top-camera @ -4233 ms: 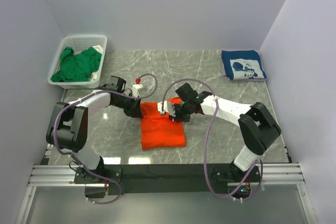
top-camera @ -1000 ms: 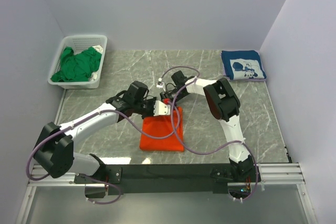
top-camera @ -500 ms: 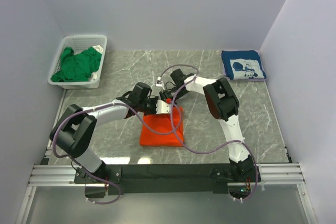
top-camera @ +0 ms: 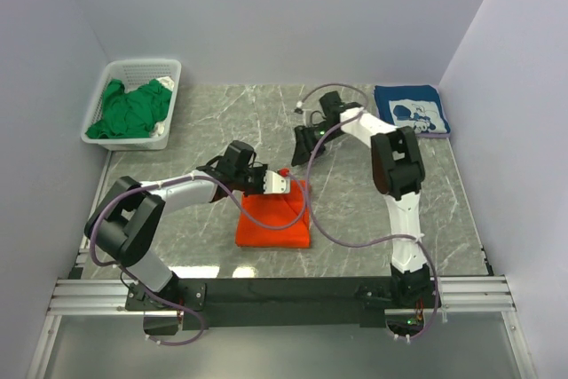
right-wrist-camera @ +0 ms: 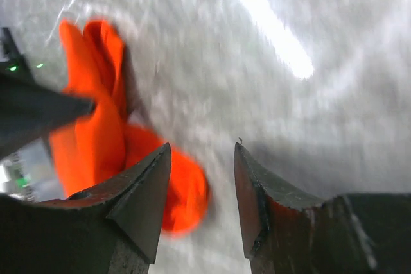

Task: Fold and stack the t-shirts
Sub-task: Fold the tshirt

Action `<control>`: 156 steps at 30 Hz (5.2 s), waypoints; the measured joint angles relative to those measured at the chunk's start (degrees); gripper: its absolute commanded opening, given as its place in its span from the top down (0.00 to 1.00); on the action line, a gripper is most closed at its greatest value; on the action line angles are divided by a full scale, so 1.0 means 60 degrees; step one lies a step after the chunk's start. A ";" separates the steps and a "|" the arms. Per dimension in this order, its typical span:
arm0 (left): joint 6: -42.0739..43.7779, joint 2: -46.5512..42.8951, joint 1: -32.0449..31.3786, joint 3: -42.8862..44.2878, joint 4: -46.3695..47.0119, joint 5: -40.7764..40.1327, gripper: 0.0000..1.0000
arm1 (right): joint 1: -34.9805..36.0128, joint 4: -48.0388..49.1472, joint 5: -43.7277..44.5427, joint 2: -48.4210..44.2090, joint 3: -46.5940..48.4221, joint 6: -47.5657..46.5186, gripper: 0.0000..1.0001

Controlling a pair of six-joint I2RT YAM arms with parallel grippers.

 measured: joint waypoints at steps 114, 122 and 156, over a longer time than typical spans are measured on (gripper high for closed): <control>-0.7005 0.4054 0.4160 0.5880 -0.4146 0.2382 0.56 | -0.0284 0.0437 0.2954 -0.1209 -0.0342 0.1111 0.42; -1.0280 0.1541 0.4455 0.4703 -0.2524 0.3912 0.55 | -0.0397 0.1810 0.0885 -0.3778 -0.1821 0.2747 0.59; -1.4644 0.0874 0.2779 0.0375 0.2058 0.5224 0.61 | 0.0914 0.5428 -0.0820 -0.4554 -0.5752 0.5472 0.53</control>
